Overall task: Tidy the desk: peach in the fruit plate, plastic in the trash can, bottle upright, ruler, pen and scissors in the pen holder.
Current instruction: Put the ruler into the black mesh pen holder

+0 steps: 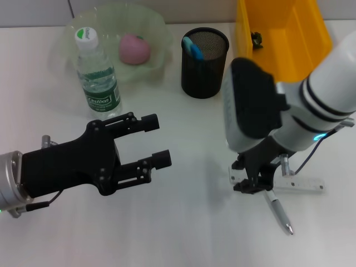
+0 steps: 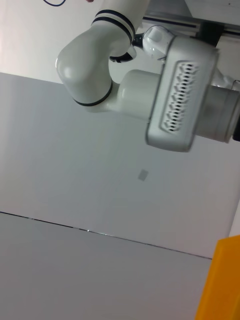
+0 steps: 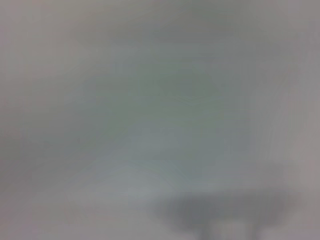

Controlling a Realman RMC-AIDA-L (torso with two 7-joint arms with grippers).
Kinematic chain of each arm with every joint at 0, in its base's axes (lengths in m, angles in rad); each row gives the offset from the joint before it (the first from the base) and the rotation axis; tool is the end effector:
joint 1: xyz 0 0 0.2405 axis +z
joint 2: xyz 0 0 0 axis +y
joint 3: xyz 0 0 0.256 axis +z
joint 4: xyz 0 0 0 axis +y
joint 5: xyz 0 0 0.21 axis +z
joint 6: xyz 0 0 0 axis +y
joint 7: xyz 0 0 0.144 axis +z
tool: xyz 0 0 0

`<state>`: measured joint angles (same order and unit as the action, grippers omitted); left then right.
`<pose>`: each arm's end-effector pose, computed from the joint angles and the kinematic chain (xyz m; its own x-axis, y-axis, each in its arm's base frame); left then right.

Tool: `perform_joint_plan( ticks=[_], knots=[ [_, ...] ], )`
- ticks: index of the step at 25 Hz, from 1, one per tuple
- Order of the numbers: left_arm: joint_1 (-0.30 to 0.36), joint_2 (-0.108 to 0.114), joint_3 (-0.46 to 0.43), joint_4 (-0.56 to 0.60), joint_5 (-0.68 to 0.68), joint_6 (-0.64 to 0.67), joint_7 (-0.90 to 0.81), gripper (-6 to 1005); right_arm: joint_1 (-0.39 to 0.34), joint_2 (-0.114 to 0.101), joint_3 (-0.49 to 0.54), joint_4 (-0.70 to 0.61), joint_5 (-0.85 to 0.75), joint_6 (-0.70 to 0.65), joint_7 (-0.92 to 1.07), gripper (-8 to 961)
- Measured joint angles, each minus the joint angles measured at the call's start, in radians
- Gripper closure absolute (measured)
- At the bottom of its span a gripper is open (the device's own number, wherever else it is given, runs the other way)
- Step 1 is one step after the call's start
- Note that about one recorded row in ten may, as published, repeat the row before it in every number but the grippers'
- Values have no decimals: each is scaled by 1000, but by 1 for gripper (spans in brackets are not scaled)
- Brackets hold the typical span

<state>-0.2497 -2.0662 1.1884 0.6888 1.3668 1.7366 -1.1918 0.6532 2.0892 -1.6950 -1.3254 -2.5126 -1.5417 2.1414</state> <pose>-0.2449 0.2506 -0.0082 0.6240 0.1866 0.7588 0.3000 -0.9539 -0.0121 0.1467 0.3233 -0.0604 0.8827 -0.0284 0.4691 0.0021 -0.9979 -0.0644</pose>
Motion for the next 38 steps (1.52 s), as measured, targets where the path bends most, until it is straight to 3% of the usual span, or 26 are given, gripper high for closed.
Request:
perform_joint_plan(
  ticks=[16, 22, 30, 38],
  knots=[
    [1, 1, -21, 0, 0, 0, 0, 295, -134, 0, 367, -223, 242, -65, -71, 568],
    [1, 0, -21, -1, 0, -3, 7, 295, -170, 0, 511, -244, 427, 9, -111, 568],
    [-2, 0, -32, -26, -1, -1, 12, 295, -190, 0, 495, -205, 500, 200, -146, 569],
    [-3, -1, -32, -26, -3, 0, 12, 296, -187, 0, 388, -189, 563, 466, -151, 569]
  ],
)
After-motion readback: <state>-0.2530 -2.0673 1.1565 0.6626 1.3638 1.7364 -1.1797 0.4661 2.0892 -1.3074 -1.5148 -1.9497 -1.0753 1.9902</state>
